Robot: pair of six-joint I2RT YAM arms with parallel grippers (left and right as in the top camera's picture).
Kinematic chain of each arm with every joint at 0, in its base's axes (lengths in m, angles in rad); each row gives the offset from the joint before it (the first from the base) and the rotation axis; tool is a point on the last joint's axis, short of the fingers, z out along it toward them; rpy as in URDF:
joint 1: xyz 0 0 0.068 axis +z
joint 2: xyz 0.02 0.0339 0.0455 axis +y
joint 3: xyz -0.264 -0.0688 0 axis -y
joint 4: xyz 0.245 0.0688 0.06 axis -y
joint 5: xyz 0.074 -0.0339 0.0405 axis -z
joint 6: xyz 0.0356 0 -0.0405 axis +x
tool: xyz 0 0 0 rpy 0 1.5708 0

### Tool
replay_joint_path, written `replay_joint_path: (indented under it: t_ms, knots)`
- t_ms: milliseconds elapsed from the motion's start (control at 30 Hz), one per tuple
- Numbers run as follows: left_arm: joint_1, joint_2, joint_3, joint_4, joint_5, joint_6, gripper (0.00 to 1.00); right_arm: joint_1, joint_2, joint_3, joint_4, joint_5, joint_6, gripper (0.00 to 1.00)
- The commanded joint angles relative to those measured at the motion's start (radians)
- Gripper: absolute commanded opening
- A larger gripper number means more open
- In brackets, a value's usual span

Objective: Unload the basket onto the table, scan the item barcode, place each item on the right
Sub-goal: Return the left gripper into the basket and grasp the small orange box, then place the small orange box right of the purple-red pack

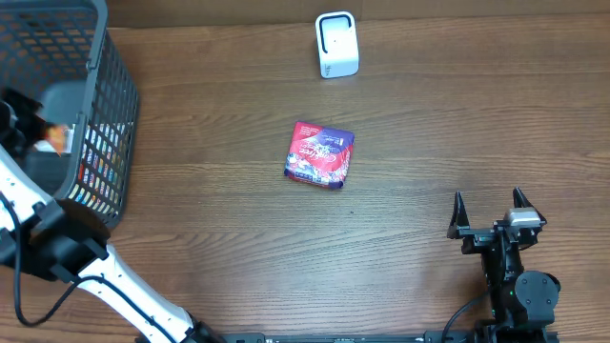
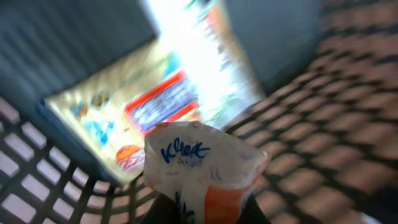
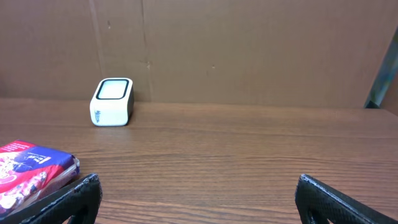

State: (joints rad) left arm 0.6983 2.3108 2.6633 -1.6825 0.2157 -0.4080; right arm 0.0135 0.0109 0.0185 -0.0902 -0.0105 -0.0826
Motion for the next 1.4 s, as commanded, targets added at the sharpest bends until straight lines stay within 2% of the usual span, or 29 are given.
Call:
replay_joint_path:
  t_ms: [0, 167, 233, 333, 533, 733, 933, 1167, 1367]
  knots:
    - [-0.003, -0.077, 0.161, -0.007, 0.079, 0.027, 0.04, -0.005, -0.008, -0.011, 0.006, 0.01, -0.004, 1.0]
    - [-0.036, -0.223, 0.254, -0.007, 0.195, 0.027, 0.04, -0.005, -0.008, -0.011, 0.006, 0.009, -0.004, 1.0]
    - [-0.109, -0.3, 0.254, -0.007, 0.234, 0.028, 0.04, -0.005, -0.008, -0.011, 0.006, 0.01, -0.004, 1.0]
    - [-0.243, -0.341, 0.254, -0.007, 0.234, 0.051, 0.04, -0.005, -0.008, -0.011, 0.006, 0.01, -0.004, 1.0]
    - [-0.619, -0.333, 0.214, -0.007, 0.186, 0.072, 0.04, -0.005, -0.008, -0.011, 0.006, 0.01, -0.004, 1.0]
    - [-0.962, -0.283, 0.003, -0.007, 0.035, 0.071, 0.04, -0.005, -0.008, -0.011, 0.006, 0.01, -0.004, 1.0]
    - [-1.208, -0.148, -0.205, 0.079, 0.023, 0.06, 0.04, -0.005, -0.008, -0.011, 0.006, 0.01, -0.004, 1.0]
    - [-1.361, 0.06, -0.243, 0.208, 0.011, 0.023, 0.04, -0.005, -0.008, -0.011, 0.006, 0.009, -0.004, 1.0]
    - [-1.393, 0.169, -0.243, 0.204, -0.113, 0.022, 0.04, -0.005, -0.008, -0.011, 0.006, 0.01, -0.004, 1.0]
